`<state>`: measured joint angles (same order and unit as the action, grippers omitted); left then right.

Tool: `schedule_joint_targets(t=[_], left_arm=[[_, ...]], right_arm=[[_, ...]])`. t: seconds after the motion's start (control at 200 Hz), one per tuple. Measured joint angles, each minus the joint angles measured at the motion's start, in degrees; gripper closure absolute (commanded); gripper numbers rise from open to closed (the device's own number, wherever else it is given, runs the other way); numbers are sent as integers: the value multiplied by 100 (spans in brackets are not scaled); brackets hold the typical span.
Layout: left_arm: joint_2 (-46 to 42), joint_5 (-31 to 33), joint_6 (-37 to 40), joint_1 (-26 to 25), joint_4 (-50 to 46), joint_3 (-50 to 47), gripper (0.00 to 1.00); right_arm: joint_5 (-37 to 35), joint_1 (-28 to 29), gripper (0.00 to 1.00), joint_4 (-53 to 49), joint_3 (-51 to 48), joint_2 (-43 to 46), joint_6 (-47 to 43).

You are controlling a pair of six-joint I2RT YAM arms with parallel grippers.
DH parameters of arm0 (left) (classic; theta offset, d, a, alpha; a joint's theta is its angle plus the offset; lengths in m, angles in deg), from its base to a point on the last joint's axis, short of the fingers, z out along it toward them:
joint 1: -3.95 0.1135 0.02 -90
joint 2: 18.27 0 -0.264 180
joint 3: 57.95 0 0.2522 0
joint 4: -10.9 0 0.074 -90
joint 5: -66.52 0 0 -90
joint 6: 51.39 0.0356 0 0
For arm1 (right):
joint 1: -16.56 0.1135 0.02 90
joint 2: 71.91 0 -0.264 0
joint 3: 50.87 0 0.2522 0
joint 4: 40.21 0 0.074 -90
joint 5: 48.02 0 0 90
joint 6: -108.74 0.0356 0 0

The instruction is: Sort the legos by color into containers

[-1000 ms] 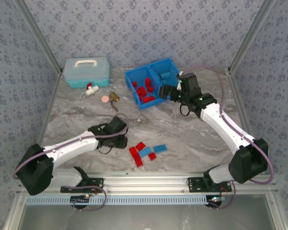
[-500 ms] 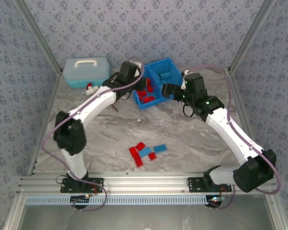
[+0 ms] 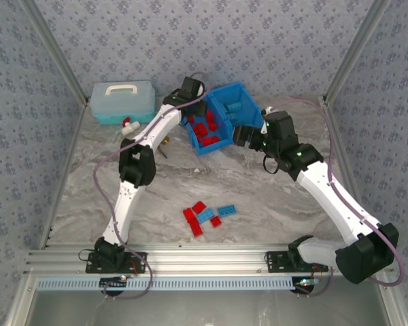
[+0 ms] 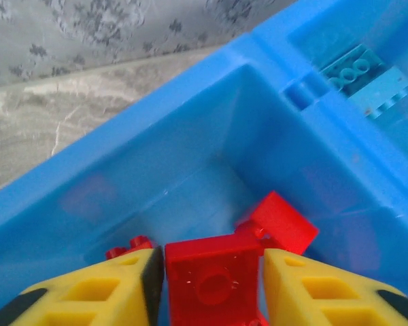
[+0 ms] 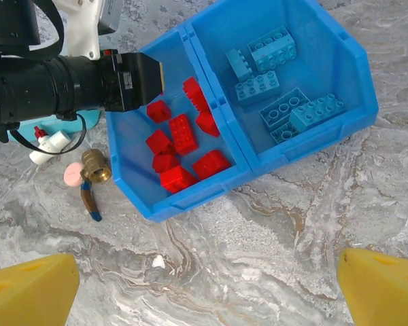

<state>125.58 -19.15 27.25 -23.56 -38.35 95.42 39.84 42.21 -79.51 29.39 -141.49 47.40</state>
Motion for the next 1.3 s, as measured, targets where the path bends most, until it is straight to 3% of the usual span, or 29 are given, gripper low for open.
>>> schedule_joint_targets(t=[0.22,0.33,0.455,0.66,0.839,0.989,1.084,1.299], left_arm=[[-114,-85,42,-17,-166,116,46],[-614,-197,37,-66,-149,-321,46],[-1888,-308,31,-201,116,-1563,46],[-4861,-352,52,-560,874,-4317,42],[-6592,-343,-28,-553,1276,-6653,19],[-6883,-289,-321,-551,1296,-8266,1],[-6887,-184,-385,-551,1165,-8719,1],[-7195,-157,-339,-551,1187,-8745,1]], right_arm=[[-2,28,0,0,-4,11,35],[-2,35,0,0,-4,4,39],[13,57,0,0,-4,-90,-15],[199,345,0,-372,-116,-518,-492],[455,911,0,-905,-780,-601,-656],[699,1639,0,-1110,-1097,-946,-708],[769,1910,0,-1113,-1189,-1270,-667],[846,2275,0,-992,-1497,-1639,-404]])
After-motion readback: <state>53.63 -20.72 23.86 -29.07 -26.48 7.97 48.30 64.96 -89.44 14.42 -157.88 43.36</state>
